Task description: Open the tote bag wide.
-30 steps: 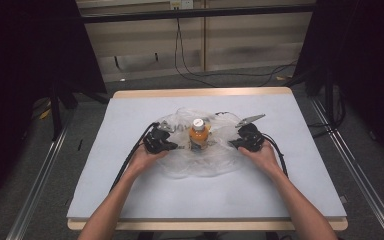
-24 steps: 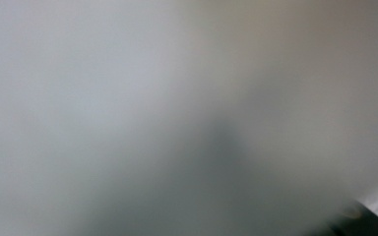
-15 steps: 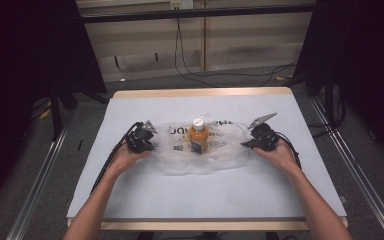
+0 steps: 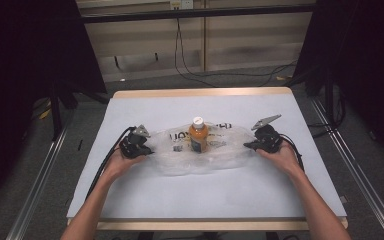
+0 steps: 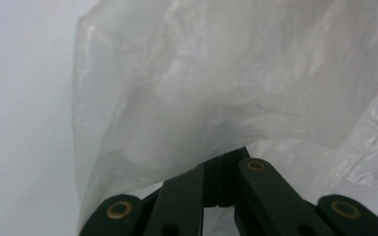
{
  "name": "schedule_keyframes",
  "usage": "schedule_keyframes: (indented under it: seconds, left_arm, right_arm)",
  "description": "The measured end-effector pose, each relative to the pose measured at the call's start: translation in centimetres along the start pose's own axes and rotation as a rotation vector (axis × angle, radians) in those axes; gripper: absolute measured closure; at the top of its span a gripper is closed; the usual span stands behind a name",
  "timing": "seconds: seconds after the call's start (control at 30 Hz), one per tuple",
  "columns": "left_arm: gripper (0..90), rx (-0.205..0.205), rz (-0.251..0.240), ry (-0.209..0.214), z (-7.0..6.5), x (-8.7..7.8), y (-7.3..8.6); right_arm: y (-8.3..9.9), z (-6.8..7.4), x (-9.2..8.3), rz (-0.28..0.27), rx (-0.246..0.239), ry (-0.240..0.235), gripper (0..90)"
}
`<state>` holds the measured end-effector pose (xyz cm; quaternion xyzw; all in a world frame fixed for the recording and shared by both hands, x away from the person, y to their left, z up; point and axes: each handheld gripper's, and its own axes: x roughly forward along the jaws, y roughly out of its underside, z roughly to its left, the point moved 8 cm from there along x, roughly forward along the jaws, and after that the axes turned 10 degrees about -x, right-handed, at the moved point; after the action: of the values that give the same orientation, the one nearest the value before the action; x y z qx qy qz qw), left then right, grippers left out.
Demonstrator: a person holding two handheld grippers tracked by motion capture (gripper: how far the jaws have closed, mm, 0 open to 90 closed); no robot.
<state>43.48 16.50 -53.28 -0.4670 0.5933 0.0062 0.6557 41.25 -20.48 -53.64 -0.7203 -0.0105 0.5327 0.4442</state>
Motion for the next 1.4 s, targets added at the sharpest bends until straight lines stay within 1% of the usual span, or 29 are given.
schedule_keyframes:
  seconds: [0.07, 0.17, 0.2, 0.23, 0.27, 0.3, 0.37, 0.4, 0.43, 0.47, 0.5, 0.53, 0.63, 0.67, 0.73, 0.8, 0.83, 0.87, 0.93, 0.97, 1.0, 1.07, 1.13, 1.17, 1.2, 1.27, 1.33, 1.37, 1.4]
  left_arm:
    - [90.0, -0.006, -0.017, 0.011, -0.2, 0.0, 0.0]
    - [90.0, 0.013, -0.072, 0.027, -1.2, -0.9, -0.7]
    - [90.0, 0.011, -0.101, 0.05, -1.6, -1.3, -1.1]
    - [90.0, 0.011, -0.101, 0.05, -1.6, -1.3, -1.1]
    - [90.0, 0.011, -0.12, 0.058, -2.0, -1.8, -1.3]
    - [90.0, 0.025, -0.14, 0.063, -2.4, -2.7, -1.5]
    - [90.0, 0.019, -0.157, 0.07, -2.7, -3.1, -1.6]
    - [90.0, 0.025, -0.178, 0.079, -3.1, -3.9, -1.7]
    - [90.0, 0.03, -0.184, 0.078, -3.3, -4.2, -1.7]
    - [90.0, 0.03, -0.184, 0.078, -3.3, -4.2, -1.7]
    - [90.0, 0.034, -0.193, 0.091, -3.5, -4.4, -1.8]
    - [90.0, 0.042, -0.198, 0.094, -3.9, -4.7, -1.9]
    - [90.0, 0.042, -0.212, 0.103, -4.2, -4.8, -2.0]
    - [90.0, 0.05, -0.219, 0.116, -4.7, -4.8, -2.2]
    - [90.0, 0.063, -0.221, 0.116, -5.0, -4.7, -2.4]
    - [90.0, 0.066, -0.251, 0.131, -5.6, -4.8, -3.4]
    - [90.0, 0.068, -0.268, 0.147, -6.2, -4.6, -4.4]
    - [90.0, 0.086, -0.256, 0.132, -6.2, -4.2, -4.8]
    - [90.0, 0.087, -0.242, 0.122, -6.2, -3.6, -5.0]
    - [90.0, 0.085, -0.203, 0.11, -5.9, -2.3, -4.9]
    - [90.0, 0.085, -0.203, 0.11, -5.9, -2.3, -4.9]
    - [90.0, 0.064, -0.19, 0.129, -5.9, -1.0, -4.7]
    - [90.0, 0.067, -0.149, 0.122, -6.0, -0.1, -4.2]
    - [90.0, 0.081, -0.116, 0.125, -6.2, 0.7, -3.6]
    - [90.0, 0.084, -0.107, 0.122, -6.2, 0.9, -3.4]
    - [90.0, 0.079, -0.09, 0.114, -6.3, 1.0, -3.0]
    - [90.0, 0.089, -0.074, 0.108, -6.2, 1.0, -2.7]
    - [90.0, 0.091, -0.043, 0.098, -6.1, 1.2, -2.1]
    - [90.0, 0.095, -0.035, 0.097, -6.1, 1.3, -1.8]
  right_arm:
    - [-0.3, 0.2, -0.3, -0.036, 0.012, -0.016, 90.0]
    - [-0.8, 0.3, -1.3, -0.083, 0.034, -0.027, 90.0]
    - [-1.0, 0.4, -1.6, -0.102, 0.034, -0.031, 90.0]
    - [-1.1, 0.5, -2.0, -0.116, 0.039, -0.037, 90.0]
    - [-1.1, 0.5, -2.0, -0.116, 0.039, -0.037, 90.0]
    - [-1.4, 0.8, -2.8, -0.145, 0.045, -0.041, 90.0]
    - [-1.4, 0.9, -3.2, -0.154, 0.036, -0.033, 90.0]
    - [-1.7, 1.0, -4.0, -0.189, 0.044, -0.039, 90.0]
    - [-1.9, 1.1, -4.5, -0.213, 0.051, -0.04, 90.0]
    - [-1.9, 1.1, -4.5, -0.213, 0.051, -0.04, 90.0]
    - [-2.1, 1.1, -4.9, -0.232, 0.056, -0.04, 90.0]
    - [-2.5, 1.1, -5.8, -0.27, 0.067, -0.042, 90.0]
    - [-2.6, 1.0, -6.8, -0.296, 0.07, -0.034, 90.0]
    - [-2.6, 0.9, -7.0, -0.308, 0.077, -0.034, 90.0]
    - [-2.7, 0.9, -7.3, -0.317, 0.08, -0.022, 90.0]
    - [-2.9, 1.1, -7.2, -0.319, 0.071, -0.029, 90.0]
    - [-3.0, 1.2, -6.9, -0.317, 0.068, -0.032, 90.0]
    - [-3.1, 1.3, -6.6, -0.309, 0.069, -0.038, 90.0]
    - [-3.4, 1.6, -5.9, -0.305, 0.067, -0.046, 90.0]
    - [-3.7, 1.7, -5.6, -0.305, 0.062, -0.054, 90.0]
    - [-3.9, 1.9, -5.4, -0.301, 0.055, -0.06, 90.0]
    - [-4.2, 2.2, -5.3, -0.299, 0.051, -0.073, 90.0]
    - [-4.4, 2.8, -5.1, -0.283, 0.025, -0.085, 90.0]
    - [-4.5, 3.0, -5.2, -0.29, 0.029, -0.091, 90.0]
    - [-4.5, 3.0, -5.4, -0.296, 0.036, -0.097, 90.0]
    - [-4.4, 3.1, -6.0, -0.29, 0.027, -0.084, 90.0]
    - [-4.3, 3.3, -6.8, -0.297, 0.026, -0.073, 90.0]
    - [-4.2, 3.3, -7.3, -0.296, 0.023, -0.065, 90.0]
    - [-4.1, 3.4, -7.7, -0.299, 0.026, -0.067, 90.0]
